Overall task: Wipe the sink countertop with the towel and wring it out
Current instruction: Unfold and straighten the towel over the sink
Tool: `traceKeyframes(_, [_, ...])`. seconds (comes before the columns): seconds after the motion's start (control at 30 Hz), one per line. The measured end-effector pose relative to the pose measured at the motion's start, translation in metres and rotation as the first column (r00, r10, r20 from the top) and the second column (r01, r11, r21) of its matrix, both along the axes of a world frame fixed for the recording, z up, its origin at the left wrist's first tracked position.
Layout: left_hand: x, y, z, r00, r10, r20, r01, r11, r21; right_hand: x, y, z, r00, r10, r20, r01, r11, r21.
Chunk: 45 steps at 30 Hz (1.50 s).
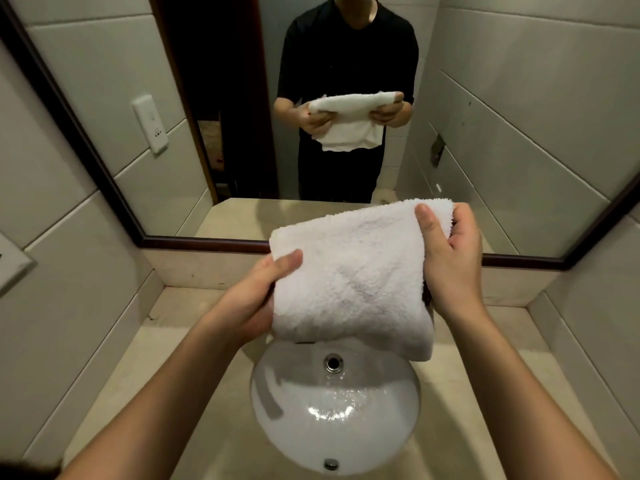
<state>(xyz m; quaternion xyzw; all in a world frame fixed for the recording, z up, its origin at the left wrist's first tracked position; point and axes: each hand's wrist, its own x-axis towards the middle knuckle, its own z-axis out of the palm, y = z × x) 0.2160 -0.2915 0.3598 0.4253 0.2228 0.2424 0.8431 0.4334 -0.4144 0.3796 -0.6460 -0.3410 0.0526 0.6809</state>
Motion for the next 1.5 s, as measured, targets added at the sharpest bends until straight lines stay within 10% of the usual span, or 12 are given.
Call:
traceKeyframes(0.3, [0.007, 0.001, -0.009, 0.921, 0.272, -0.279, -0.139, 0.898, 0.416, 0.016, -0.011, -0.029, 0.996, 0.048, -0.069, -0.057, 0.99, -0.131])
traceKeyframes(0.7, [-0.047, 0.022, -0.044, 0.817, 0.509, -0.269, -0.447, 0.856, 0.261, -0.03, 0.023, -0.093, 0.778, 0.571, -0.263, -0.625, 0.744, -0.236])
traceKeyframes(1.5, [-0.221, 0.317, -0.249, 0.623, 0.445, -0.644, -0.346, 0.895, 0.283, -0.253, 0.301, -0.32, 0.923, 0.202, -0.329, -0.334, 0.845, -0.418])
